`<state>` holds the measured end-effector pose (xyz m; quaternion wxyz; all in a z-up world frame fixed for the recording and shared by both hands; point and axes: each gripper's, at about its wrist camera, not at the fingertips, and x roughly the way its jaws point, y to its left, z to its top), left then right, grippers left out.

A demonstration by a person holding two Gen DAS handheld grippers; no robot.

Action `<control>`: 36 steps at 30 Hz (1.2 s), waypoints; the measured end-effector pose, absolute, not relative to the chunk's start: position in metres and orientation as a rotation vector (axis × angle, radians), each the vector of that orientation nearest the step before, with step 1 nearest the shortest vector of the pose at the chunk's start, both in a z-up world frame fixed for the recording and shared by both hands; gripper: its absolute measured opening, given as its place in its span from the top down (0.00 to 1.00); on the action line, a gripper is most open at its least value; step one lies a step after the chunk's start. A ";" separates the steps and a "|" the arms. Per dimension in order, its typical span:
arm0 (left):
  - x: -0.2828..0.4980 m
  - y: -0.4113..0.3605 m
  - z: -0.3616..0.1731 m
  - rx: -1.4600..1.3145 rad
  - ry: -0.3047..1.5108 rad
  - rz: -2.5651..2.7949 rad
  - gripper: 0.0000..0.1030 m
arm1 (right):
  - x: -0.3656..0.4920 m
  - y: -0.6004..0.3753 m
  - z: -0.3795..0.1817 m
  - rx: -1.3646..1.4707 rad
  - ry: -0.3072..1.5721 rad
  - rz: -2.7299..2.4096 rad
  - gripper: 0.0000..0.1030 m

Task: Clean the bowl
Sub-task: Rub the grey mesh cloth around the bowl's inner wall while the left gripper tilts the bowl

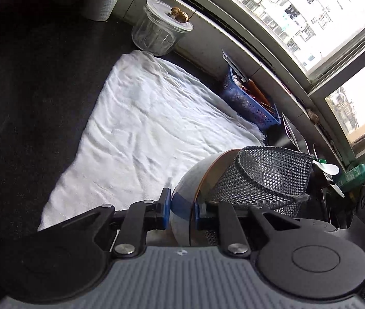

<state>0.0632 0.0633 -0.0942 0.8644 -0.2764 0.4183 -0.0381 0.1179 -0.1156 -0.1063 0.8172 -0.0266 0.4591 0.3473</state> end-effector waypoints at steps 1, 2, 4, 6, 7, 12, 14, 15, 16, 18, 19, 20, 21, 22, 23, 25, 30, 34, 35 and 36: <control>0.063 0.061 -0.092 -0.551 0.890 -0.078 0.85 | 0.117 -0.115 -0.108 -0.057 0.985 0.742 0.97; 0.064 0.058 -0.089 -0.498 0.914 -0.079 0.85 | 0.115 -0.115 -0.110 -0.053 0.994 0.748 0.97; 0.069 0.042 -0.079 -0.281 0.956 -0.100 0.85 | 0.112 -0.114 -0.113 -0.039 1.013 0.762 0.97; 0.072 0.027 -0.068 -0.088 0.963 -0.128 0.83 | 0.107 -0.110 -0.115 -0.061 1.020 0.785 0.97; 0.075 0.023 -0.064 -0.018 0.962 -0.149 0.81 | 0.102 -0.107 -0.116 -0.086 1.016 0.799 0.97; 0.089 0.000 -0.059 0.257 0.951 -0.206 0.81 | 0.086 -0.094 -0.115 -0.194 0.980 0.833 0.96; 0.086 0.005 -0.063 0.229 0.945 -0.209 0.93 | 0.083 -0.091 -0.114 -0.229 0.965 0.841 0.96; 0.084 0.011 -0.065 0.179 0.947 -0.196 0.94 | 0.081 -0.091 -0.114 -0.246 0.956 0.842 0.97; 0.080 0.020 -0.069 0.094 0.950 -0.167 0.95 | 0.079 -0.091 -0.113 -0.260 0.948 0.832 0.97; 0.071 0.040 -0.077 -0.114 0.958 -0.103 0.94 | 0.078 -0.095 -0.113 -0.246 0.940 0.805 0.97; 0.067 0.049 -0.082 -0.220 0.963 -0.077 0.94 | 0.079 -0.098 -0.112 -0.227 0.939 0.793 0.97; 0.061 0.057 -0.086 -0.322 0.964 -0.046 0.93 | 0.081 -0.102 -0.111 -0.204 0.939 0.782 0.97; 0.056 0.060 -0.090 -0.399 0.963 -0.015 0.93 | 0.083 -0.105 -0.111 -0.171 0.945 0.771 0.97; 0.053 0.060 -0.092 -0.443 0.965 0.004 0.92 | 0.087 -0.108 -0.111 -0.123 0.961 0.766 0.97; 0.053 0.061 -0.092 -0.472 0.969 0.017 0.92 | 0.091 -0.109 -0.113 -0.079 0.980 0.765 0.97; 0.055 0.062 -0.093 -0.498 1.001 0.033 0.92 | 0.097 -0.109 -0.118 0.035 1.033 0.781 0.97; 0.069 0.028 -0.069 -0.021 0.983 -0.037 0.75 | 0.097 -0.102 -0.120 0.069 1.065 0.815 0.97; 0.078 0.003 -0.056 0.247 0.925 -0.101 0.74 | 0.093 -0.098 -0.114 0.005 1.047 0.832 0.97; 0.078 0.000 -0.056 0.285 0.916 -0.121 0.79 | 0.093 -0.096 -0.113 -0.020 1.043 0.841 0.97; 0.077 0.001 -0.058 0.274 0.920 -0.142 0.94 | 0.092 -0.093 -0.111 -0.045 1.039 0.850 0.97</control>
